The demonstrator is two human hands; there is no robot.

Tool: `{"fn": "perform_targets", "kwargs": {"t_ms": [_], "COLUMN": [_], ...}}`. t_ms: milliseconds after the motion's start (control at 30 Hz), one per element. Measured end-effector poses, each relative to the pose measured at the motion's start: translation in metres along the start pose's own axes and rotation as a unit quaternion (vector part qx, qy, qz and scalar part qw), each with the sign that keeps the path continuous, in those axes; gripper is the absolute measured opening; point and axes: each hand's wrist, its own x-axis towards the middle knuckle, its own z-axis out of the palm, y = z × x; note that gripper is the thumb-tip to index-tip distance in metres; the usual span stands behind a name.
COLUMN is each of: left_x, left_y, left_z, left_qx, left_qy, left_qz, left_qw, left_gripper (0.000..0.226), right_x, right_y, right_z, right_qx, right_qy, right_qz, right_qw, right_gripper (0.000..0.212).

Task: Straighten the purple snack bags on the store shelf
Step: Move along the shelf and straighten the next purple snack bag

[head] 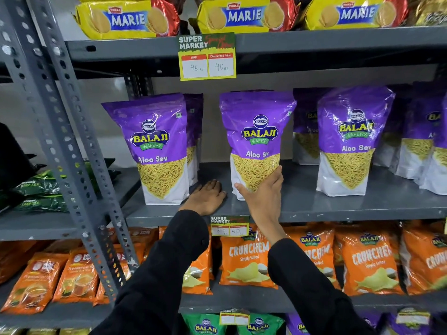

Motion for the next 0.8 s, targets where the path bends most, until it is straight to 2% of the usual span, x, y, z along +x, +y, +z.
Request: {"fn": "perform_targets", "kwargs": {"t_ms": [433,800], "left_x": [-0.0061,-0.0049], "left_y": [0.0037,0.0], "left_z": [-0.005,-0.0023], "left_qx": [0.006,0.02], "left_qy": [-0.006,-0.002], "left_qz": [0.0,0.007], "left_qw": [1.0,1.0], "left_gripper": [0.066,0.069], "right_x": [-0.0017,0.0029], "right_y": [-0.0007,0.001], "right_z": [-0.0016,0.0005], "right_qx": [-0.018,0.022], "right_qy": [0.009,-0.007], "right_qz": [0.0,0.014], "right_qw": [1.0,1.0], "right_gripper": [0.13,0.132]}}
